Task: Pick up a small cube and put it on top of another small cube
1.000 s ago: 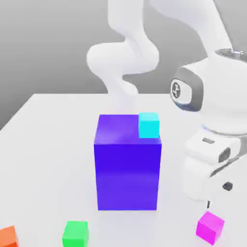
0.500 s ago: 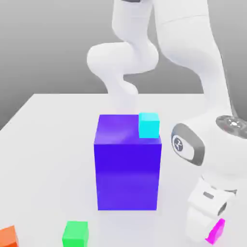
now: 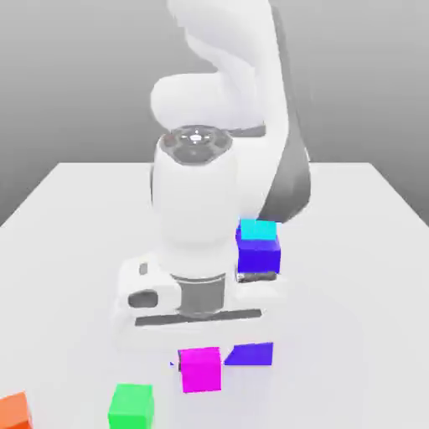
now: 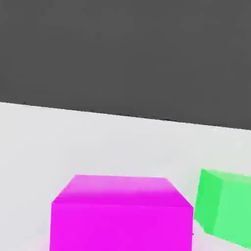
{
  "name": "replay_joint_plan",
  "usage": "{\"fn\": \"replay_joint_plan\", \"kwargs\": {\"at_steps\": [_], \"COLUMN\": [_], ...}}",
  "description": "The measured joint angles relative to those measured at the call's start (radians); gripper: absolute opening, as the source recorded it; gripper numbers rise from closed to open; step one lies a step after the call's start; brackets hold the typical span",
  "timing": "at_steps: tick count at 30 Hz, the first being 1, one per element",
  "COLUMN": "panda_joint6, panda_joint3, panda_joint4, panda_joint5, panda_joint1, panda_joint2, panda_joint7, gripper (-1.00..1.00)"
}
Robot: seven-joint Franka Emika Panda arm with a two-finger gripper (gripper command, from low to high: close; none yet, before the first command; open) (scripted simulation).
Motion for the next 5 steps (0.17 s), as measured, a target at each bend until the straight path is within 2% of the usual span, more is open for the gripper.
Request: {"fn": "replay_joint_plan", "kwargs": {"at_steps": [1,2,5], "panda_joint6": [0.031,0.052,0.052], "panda_joint3": [-0.002,-0.002,-0.002], "panda_joint4": [0.005,0.008,0.008], "panda_joint5": [0.017,0.028,0.028], "panda_joint1": [-0.018,-0.028,-0.028], "panda_joint2": [0.036,0.06,0.06], "panda_joint7": [-0.002,-0.004,-0.004], "gripper": [-1.0,1.0,1.0]}}
